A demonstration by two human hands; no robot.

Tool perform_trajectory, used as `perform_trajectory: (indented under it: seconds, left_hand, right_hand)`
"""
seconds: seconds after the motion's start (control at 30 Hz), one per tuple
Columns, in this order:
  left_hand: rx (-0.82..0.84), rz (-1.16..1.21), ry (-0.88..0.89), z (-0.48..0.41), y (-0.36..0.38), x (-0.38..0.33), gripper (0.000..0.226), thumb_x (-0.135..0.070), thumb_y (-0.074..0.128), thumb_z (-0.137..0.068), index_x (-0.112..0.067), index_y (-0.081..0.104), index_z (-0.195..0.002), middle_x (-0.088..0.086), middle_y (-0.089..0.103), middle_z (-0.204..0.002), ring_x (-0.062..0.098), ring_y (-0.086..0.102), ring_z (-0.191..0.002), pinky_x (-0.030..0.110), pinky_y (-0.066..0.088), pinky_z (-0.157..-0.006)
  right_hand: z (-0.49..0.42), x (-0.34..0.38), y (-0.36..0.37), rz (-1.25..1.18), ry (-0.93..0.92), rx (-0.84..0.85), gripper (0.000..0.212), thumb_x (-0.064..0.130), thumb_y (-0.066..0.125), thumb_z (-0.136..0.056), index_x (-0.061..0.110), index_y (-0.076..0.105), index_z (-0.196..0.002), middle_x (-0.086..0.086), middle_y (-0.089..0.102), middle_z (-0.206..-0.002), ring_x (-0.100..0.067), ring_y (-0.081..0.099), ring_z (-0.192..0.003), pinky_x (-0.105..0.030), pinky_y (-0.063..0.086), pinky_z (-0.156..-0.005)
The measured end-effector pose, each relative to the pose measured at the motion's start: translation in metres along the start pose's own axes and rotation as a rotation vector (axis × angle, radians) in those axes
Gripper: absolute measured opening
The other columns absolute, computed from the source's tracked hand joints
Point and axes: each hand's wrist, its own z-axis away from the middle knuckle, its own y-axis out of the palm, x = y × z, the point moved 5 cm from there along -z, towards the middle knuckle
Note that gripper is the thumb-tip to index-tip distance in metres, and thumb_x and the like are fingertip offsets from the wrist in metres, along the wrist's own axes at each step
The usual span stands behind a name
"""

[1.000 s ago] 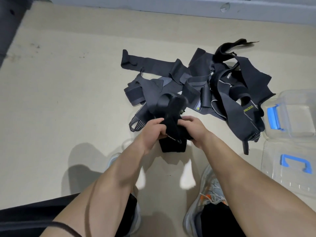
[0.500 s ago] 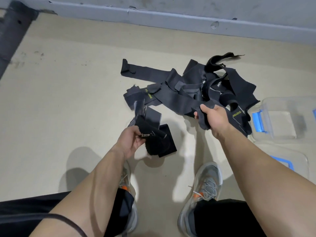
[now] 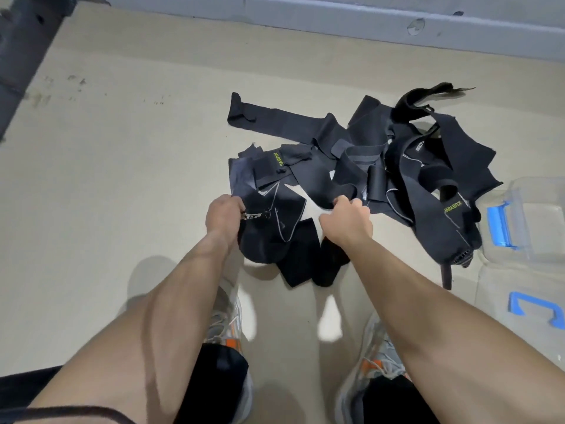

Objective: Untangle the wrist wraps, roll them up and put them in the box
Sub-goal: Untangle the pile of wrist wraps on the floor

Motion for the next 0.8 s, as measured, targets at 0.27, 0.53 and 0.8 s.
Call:
perform_trajectory:
  seconds: [0.27,0.53,0.8]
  left_hand:
    - [0.106,-0.732,0.463,-0.065,0.035,-0.050,0.016,-0.024,0.058,-0.086,-0.018,0.068,-0.097,-0.012,0.024,-0.167,0.017,0.011,-0.153,0.034,0.032,-0.115]
    - [0.219,-0.810,0.408,-0.067,0.059,-0.045,0.013,-0.018,0.057,-0.080,-0.016,0.055,-0.068,0.003,0.059,-0.097,0.031,0.060,-0.090,0.038,0.047,-0.074]
    - [0.525,-0.712,0.270,-0.046,0.071,-0.028,0.018,-0.002,0.058,-0.077,-0.015,0.056,-0.065,-0.004,0.057,-0.086,0.017,0.057,-0.078,0.028,0.042,-0.070]
  right_hand:
    - [-0.044,0.021,0.006,0.107,-0.110,-0.322,0.041,0.023,0.058,-0.086,0.018,0.059,-0.127,-0.009,0.035,-0.153,-0.033,0.033,-0.137,-0.046,0.030,-0.109]
    - [-0.108,0.052,-0.032,0.128,-0.349,-0.371,0.060,0.016,0.055,-0.090,0.012,0.044,-0.148,-0.014,0.032,-0.160,-0.037,0.034,-0.141,-0.047,0.035,-0.108]
    - [-0.165,0.084,-0.035,0.164,-0.196,-0.002,0.104,0.023,0.064,-0.086,0.023,-0.008,-0.161,-0.010,0.041,-0.150,-0.037,0.036,-0.137,-0.050,0.030,-0.108]
